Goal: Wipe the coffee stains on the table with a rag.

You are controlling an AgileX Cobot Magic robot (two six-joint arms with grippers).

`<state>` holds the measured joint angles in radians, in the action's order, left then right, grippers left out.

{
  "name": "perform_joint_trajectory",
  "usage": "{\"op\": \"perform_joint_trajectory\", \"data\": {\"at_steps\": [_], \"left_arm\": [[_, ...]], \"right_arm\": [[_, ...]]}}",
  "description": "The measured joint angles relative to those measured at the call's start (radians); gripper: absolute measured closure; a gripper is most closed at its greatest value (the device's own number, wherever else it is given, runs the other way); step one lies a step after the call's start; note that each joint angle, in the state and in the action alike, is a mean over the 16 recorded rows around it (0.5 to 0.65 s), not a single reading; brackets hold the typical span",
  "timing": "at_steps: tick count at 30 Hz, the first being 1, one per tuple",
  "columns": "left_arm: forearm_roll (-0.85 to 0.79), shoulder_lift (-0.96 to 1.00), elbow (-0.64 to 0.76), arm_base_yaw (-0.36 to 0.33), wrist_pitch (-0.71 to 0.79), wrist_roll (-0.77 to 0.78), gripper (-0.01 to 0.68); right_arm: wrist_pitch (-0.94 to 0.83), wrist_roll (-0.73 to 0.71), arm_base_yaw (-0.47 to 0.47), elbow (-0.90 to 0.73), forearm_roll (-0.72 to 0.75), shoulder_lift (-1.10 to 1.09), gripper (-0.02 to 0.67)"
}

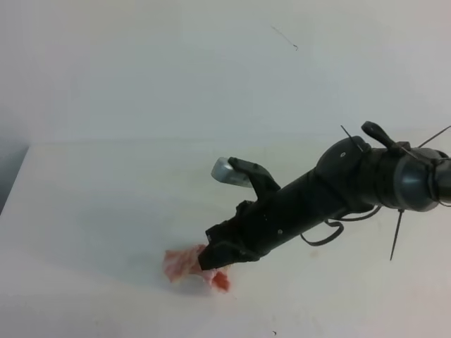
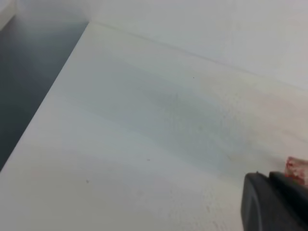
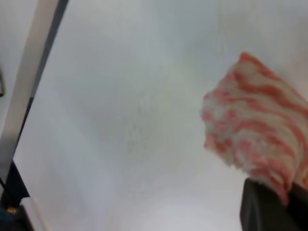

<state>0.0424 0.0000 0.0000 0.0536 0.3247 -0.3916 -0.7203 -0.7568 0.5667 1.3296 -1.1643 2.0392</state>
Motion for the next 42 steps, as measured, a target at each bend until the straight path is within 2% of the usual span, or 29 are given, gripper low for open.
{"op": "perform_joint_trajectory", "data": {"at_steps": [11,21,29,37,42], "left_arm": [[0.0,0.0,0.0,0.0,0.0,0.0,0.674],[0.0,0.0,0.0,0.0,0.0,0.0,0.674],[0.0,0.0,0.0,0.0,0.0,0.0,0.674],[0.0,0.0,0.0,0.0,0.0,0.0,0.674],[0.0,0.0,0.0,0.0,0.0,0.0,0.674]], "right_arm": [[0.067,0.051,-0.04,0.0,0.035,0.063,0.622],[0.157,0.062,-0.124,0.0,0.034,0.07,0.622],[0.129,0.024,-0.198,0.0,-0.009,0.063,0.622],[0.085,-0.048,-0.259,0.0,-0.048,-0.02,0.622],[0.108,-0.064,-0.28,0.0,0.018,-0.131,0.622]]}}
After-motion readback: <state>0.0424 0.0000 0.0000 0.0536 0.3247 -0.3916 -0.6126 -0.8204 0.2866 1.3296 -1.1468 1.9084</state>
